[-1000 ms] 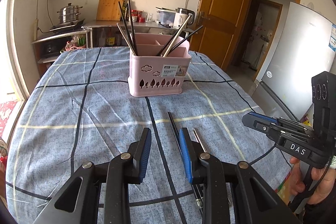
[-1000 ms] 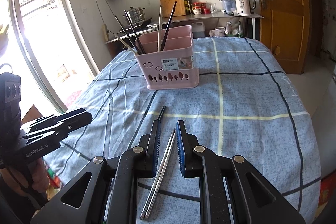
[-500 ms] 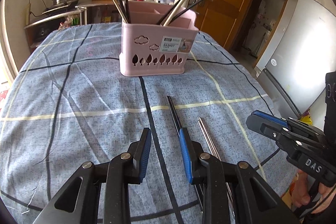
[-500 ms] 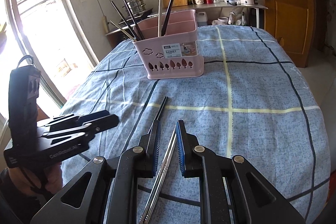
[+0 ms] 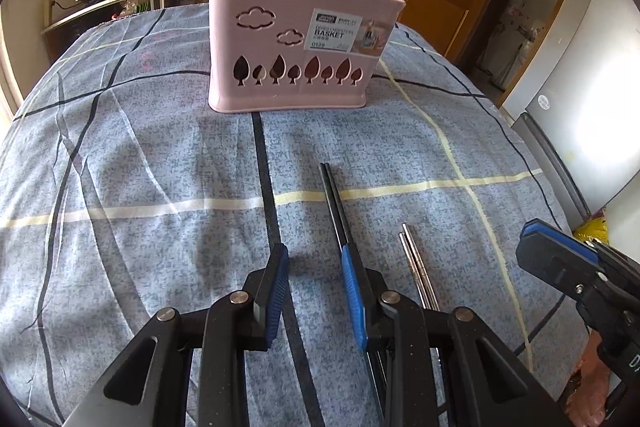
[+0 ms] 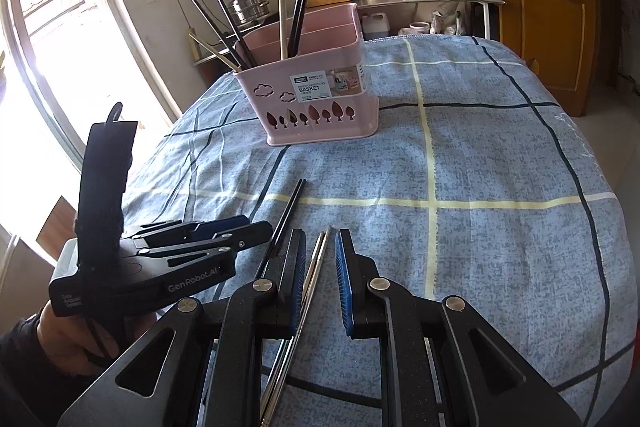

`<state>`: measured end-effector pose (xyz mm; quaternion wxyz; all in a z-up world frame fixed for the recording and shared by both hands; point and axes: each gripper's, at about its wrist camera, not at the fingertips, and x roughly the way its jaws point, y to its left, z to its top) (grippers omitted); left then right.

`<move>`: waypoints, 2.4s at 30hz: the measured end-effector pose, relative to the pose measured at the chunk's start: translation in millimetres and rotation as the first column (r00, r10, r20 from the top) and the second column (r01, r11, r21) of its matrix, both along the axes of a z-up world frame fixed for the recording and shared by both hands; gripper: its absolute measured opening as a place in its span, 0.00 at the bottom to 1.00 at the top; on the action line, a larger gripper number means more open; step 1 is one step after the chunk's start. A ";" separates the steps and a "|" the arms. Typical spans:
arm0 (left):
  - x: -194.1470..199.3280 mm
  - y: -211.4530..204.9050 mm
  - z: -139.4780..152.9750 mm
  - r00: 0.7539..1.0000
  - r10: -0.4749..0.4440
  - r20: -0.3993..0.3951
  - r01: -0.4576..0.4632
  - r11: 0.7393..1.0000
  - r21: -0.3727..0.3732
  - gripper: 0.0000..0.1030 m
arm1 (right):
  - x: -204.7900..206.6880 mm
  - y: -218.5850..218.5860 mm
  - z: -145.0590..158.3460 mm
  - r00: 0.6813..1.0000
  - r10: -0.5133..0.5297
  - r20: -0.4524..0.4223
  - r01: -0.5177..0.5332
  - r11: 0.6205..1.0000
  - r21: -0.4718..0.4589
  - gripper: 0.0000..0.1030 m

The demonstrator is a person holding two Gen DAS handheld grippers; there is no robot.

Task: Organize utensils
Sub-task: 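Close the left tool on a black chopstick while the right tool grasps another black chopstick, then carry the black chopstick in the left tool to the basket while the right tool carries its chopstick there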

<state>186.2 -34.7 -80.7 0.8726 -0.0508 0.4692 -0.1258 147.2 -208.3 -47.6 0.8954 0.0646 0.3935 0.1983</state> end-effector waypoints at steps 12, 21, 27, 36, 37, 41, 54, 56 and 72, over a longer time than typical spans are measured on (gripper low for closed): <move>-1.3 -18.8 -0.8 1.000 -0.010 0.029 0.008 0.997 0.074 0.38 | 1.5 -5.4 -3.2 1.000 -0.006 -0.003 0.006 1.000 0.016 0.15; -8.9 -6.1 0.2 1.000 0.026 0.014 -0.026 0.999 0.020 0.38 | -1.1 -12.6 -1.2 1.000 -0.019 0.004 0.019 1.000 0.023 0.15; -13.4 -0.6 -0.7 0.999 0.035 0.028 -0.036 0.998 0.044 0.38 | -1.0 -10.2 -0.8 1.000 -0.015 0.005 0.014 1.000 0.025 0.15; -13.7 -5.6 -1.6 0.997 0.055 0.047 -0.058 0.996 0.071 0.46 | -1.7 -9.0 0.9 1.000 -0.015 0.012 0.015 1.000 0.022 0.15; -13.7 -3.7 -1.6 0.997 0.058 0.045 -0.061 0.996 0.065 0.46 | -1.9 -9.7 1.4 1.000 -0.016 0.013 0.016 1.000 0.023 0.15; -17.8 -4.0 -2.2 0.997 0.049 0.058 -0.054 0.994 0.093 0.48 | -2.9 -12.1 2.6 1.000 -0.021 0.016 0.020 0.999 0.024 0.15; -15.9 30.8 -0.6 0.998 0.049 0.039 -0.053 0.994 0.101 0.22 | 3.2 1.8 2.8 1.000 0.014 0.011 -0.014 1.000 0.019 0.15; -16.0 42.5 -0.7 0.997 0.070 0.031 -0.073 0.993 0.088 0.21 | 7.1 7.3 1.5 1.000 0.025 0.005 -0.025 1.000 0.015 0.15; 22.5 82.9 0.9 0.994 0.099 -0.049 -0.097 0.995 0.039 0.10 | 67.6 73.4 -39.1 0.983 0.091 -0.159 -0.102 0.993 -0.063 0.15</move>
